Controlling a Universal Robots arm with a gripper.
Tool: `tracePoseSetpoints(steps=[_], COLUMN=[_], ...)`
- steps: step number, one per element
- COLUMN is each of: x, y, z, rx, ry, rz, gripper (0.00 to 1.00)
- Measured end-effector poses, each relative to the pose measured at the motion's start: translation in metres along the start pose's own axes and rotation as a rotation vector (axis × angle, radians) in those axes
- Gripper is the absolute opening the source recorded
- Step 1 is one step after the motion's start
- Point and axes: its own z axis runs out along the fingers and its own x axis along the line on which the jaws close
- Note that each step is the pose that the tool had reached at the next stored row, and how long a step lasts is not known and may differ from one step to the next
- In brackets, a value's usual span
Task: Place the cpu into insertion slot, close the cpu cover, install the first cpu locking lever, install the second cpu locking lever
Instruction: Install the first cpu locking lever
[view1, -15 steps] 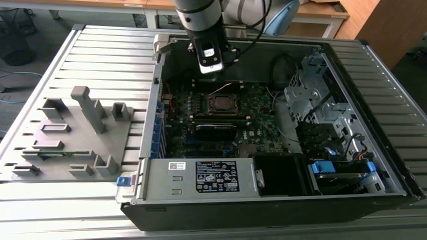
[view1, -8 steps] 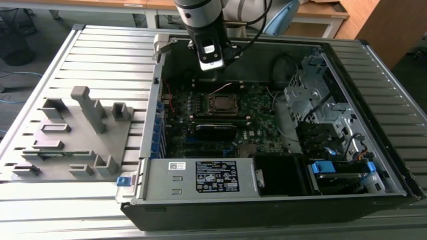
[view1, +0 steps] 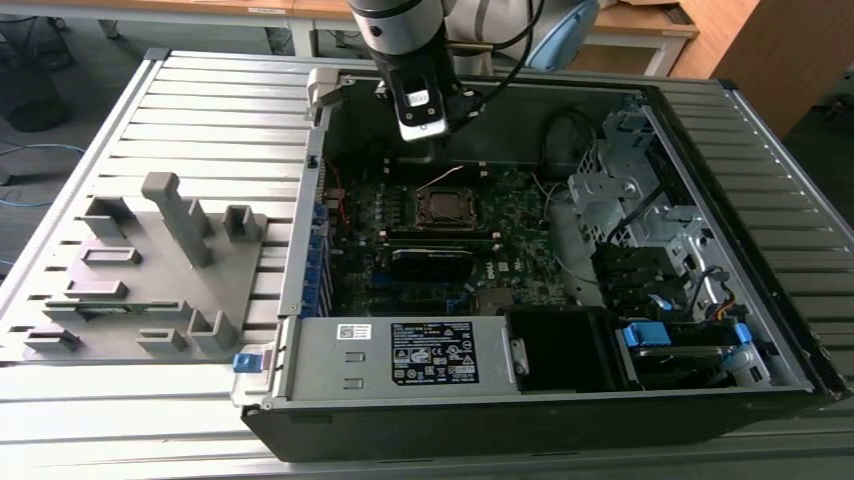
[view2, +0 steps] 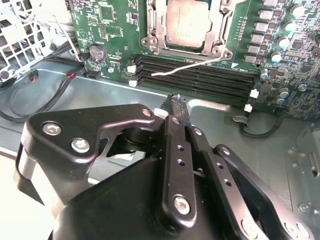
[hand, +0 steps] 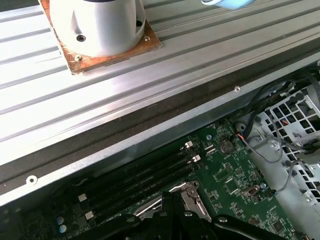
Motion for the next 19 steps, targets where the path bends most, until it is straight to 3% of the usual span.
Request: tracePoseSetpoints(steps=[14, 19], x=[0.0007, 0.0017], y=[-0.0015, -0.0035], z=[0.0038, 0.0089], rx=[-0.0002, -0.0009], ry=[-0.0008, -0.0018], rz=[0.0, 0.0], gripper=[0.1, 0.1])
